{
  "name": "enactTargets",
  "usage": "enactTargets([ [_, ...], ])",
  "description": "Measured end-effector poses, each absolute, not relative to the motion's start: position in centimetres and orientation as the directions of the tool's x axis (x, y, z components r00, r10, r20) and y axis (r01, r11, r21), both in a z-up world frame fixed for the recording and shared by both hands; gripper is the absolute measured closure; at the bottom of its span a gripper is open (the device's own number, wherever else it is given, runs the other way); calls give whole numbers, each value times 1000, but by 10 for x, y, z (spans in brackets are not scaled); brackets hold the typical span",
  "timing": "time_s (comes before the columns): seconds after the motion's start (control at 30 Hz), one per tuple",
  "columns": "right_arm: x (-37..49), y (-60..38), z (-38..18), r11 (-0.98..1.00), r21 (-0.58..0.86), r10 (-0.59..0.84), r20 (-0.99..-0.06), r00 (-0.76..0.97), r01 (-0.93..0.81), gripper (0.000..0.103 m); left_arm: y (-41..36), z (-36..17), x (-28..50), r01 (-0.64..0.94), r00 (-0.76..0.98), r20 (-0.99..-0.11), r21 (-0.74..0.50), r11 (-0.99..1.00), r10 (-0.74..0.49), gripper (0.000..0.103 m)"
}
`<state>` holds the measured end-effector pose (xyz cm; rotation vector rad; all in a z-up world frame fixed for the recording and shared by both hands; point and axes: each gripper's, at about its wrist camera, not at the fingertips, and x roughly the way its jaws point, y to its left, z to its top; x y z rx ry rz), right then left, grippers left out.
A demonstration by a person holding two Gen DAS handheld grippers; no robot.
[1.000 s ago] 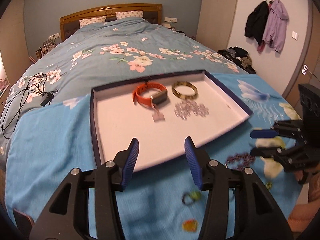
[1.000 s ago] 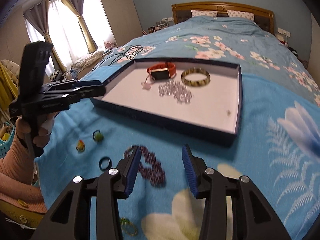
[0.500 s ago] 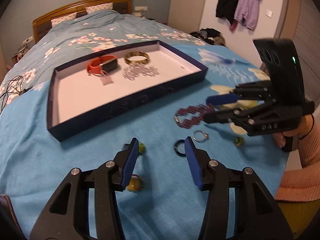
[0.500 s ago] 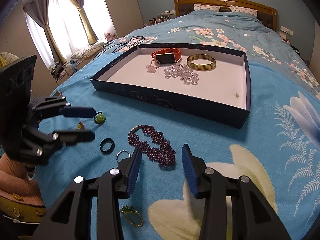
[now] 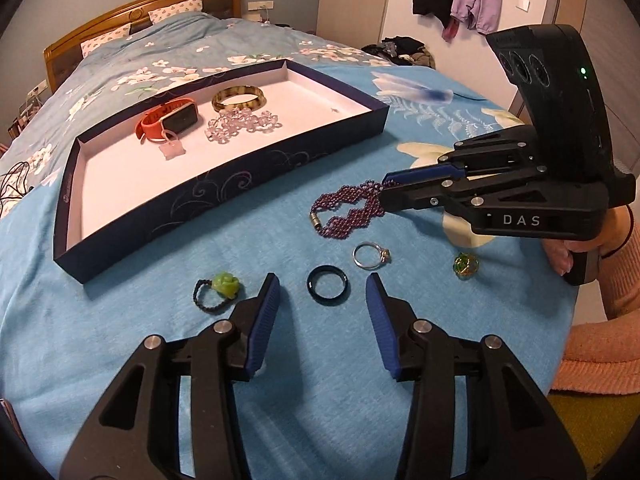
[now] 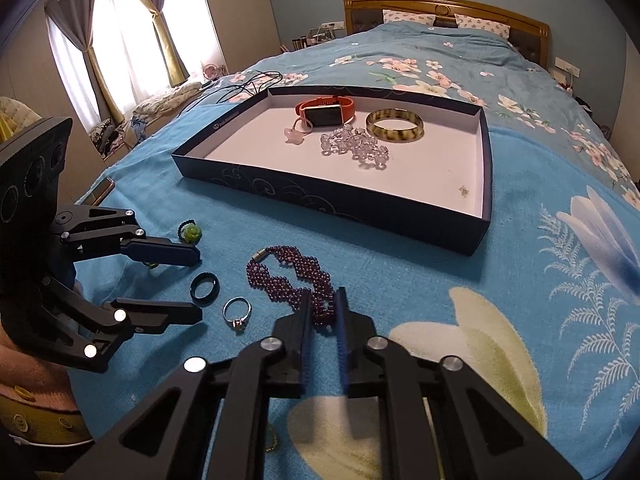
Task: Organize jewelry
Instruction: 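Grasp the dark purple beaded bracelet with the right tool while the left tool grasps the black ring, then drop the purple bracelet into the box with the right tool while the left tool carries the black ring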
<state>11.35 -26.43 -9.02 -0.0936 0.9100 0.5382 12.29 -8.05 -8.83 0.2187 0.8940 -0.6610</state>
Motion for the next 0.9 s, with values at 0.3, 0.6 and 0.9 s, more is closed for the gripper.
enactTargets([
  [0.3,111,-264,-87,862,158,419,-757,502,-482,98,-80,-89,127,603,454,-781,-85,793,-429,81],
  [0.6,108,-262,-76,855,162,439,-731,522,-492,98,-74,-83,127,590,468,-761,-108,800,-448,81],
  [0.9,107,-261,-62,848,169,465,-693,552,-503,98,-68,-72,126,581,490,-739,-118,805,-462,81],
])
